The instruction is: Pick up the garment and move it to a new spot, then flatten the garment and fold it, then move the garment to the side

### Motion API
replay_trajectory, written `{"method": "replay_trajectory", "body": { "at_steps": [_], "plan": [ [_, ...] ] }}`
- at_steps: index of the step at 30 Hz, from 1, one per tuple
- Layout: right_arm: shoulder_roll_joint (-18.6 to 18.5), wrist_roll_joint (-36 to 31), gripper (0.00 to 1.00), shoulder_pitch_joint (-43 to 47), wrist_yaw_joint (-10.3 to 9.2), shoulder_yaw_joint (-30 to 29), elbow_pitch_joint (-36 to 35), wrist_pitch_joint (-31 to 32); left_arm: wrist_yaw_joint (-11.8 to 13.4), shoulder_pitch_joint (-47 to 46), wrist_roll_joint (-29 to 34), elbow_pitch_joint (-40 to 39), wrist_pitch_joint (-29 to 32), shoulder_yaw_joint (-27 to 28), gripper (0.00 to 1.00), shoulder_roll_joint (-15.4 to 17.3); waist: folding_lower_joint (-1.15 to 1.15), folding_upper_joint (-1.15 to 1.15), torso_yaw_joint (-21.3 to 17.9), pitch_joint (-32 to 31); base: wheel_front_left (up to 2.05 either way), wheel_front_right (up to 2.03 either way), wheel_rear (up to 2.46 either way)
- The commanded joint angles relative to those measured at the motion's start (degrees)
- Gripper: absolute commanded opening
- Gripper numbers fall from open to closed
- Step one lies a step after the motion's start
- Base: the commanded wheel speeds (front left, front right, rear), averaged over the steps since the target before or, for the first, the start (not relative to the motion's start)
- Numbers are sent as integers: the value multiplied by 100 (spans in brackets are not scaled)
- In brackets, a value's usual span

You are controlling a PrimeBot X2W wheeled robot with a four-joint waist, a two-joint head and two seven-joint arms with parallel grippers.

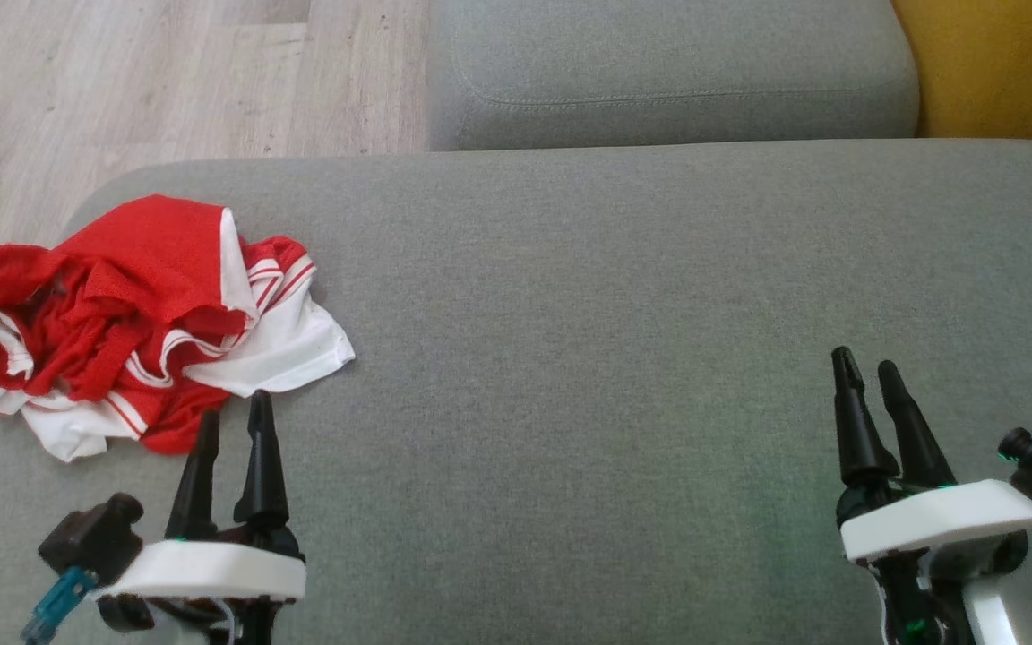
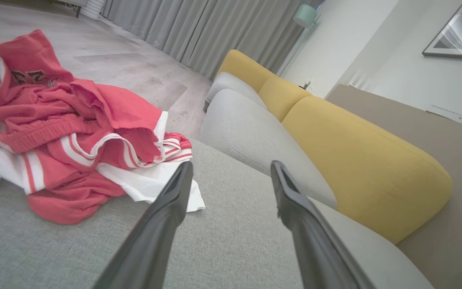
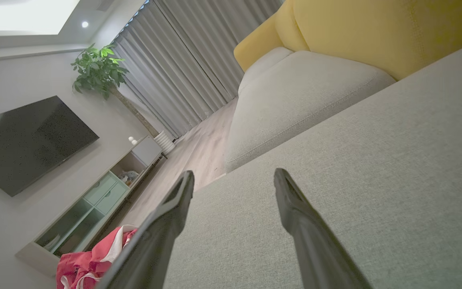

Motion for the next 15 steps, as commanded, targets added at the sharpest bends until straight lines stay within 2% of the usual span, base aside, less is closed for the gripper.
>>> {"method": "replay_trajectory", "body": {
  "at_steps": [1, 15],
  "plan": [
    [-88, -269, 100, -115, -3, 148, -293, -2, -7, -203, 267, -155, -98, 72, 100, 111, 0, 0, 7, -3, 0, 0, 0],
    [-46, -1231, 100, 23, -3, 247, -515, 51, 136, -246, 1199, 4, -318, -44, 100, 161, 0, 0, 56, -12, 0, 0, 0]
  ]
}}
